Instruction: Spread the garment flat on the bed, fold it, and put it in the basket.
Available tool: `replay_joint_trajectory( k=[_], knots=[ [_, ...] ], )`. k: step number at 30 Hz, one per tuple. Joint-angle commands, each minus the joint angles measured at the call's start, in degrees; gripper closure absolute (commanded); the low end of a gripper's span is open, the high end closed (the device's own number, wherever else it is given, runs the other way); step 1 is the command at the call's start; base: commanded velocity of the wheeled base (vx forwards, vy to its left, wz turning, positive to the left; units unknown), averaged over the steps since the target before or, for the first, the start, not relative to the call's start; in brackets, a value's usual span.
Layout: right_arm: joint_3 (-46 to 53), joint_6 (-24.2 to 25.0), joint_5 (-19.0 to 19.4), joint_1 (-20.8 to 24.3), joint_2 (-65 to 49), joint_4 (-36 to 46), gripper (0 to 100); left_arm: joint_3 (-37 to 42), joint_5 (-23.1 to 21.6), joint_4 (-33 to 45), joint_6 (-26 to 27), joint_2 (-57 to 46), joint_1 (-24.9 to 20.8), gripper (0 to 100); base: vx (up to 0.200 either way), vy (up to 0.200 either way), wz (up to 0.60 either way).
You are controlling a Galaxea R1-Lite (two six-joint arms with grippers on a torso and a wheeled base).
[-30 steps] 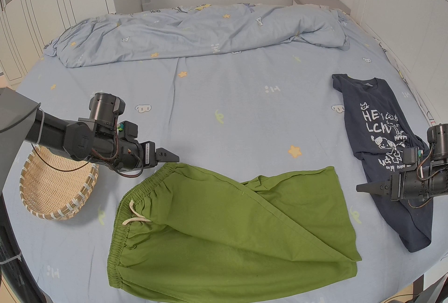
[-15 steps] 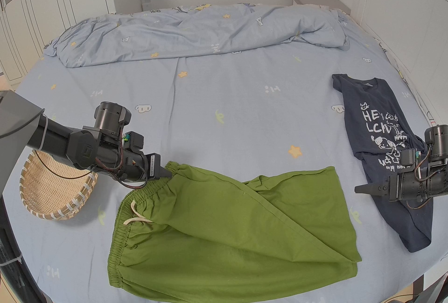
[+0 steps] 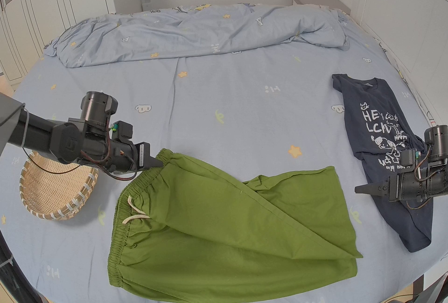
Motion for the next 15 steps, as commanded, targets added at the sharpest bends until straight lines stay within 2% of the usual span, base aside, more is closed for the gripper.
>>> replay_joint_trajectory(
  k=[1,6,15],
  knots=[
    [0.2,0.0,0.0,0.1,0.4,0.2,0,1.2,-1.7,-0.1,-0.4,-6.9,4.0,100,0.000,0.000,0.00],
    [1.6,-0.2,0.0,0.3,0.9,0.2,0,1.2,-3.1,-0.1,-0.4,-7.1,6.3,100,0.000,0.000,0.00],
    [5.2,-0.3,0.4,1.0,3.6,-0.1,0,1.3,-3.1,-0.2,0.0,-5.9,5.8,100,0.000,0.000,0.00]
  ],
)
